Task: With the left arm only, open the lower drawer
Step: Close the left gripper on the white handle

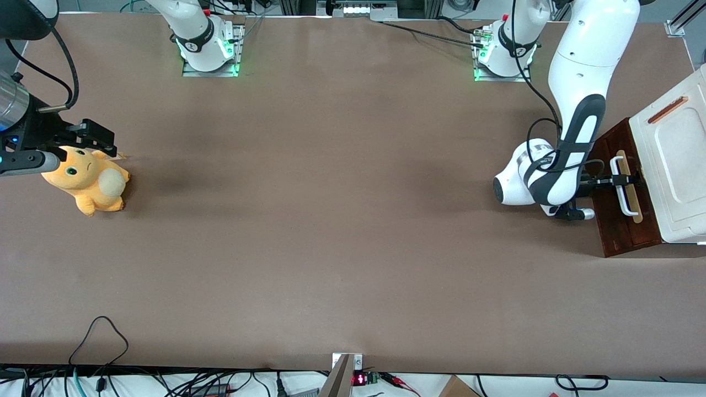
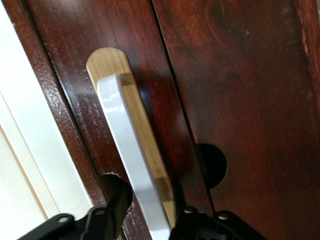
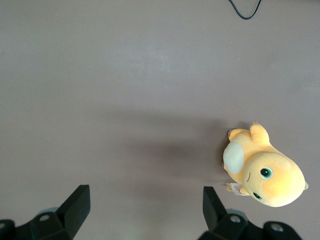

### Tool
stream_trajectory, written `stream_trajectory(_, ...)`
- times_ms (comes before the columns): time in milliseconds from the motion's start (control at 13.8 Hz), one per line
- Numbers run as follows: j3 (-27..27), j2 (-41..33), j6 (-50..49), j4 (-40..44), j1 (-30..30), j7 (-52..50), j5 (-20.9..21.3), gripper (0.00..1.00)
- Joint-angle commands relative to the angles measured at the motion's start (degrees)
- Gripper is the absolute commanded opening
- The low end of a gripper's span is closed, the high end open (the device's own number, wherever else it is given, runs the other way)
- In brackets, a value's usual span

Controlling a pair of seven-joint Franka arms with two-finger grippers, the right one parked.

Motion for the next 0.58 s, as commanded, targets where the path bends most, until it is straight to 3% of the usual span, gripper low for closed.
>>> stream_trajectory(0,-0.37,0.77,-1.0,1.49,0.65,-0.31,1.28,0.36)
stream_trajectory(508,-0.37,0.86,-0.91,1.58,0.74,-0.22,1.28,0.3)
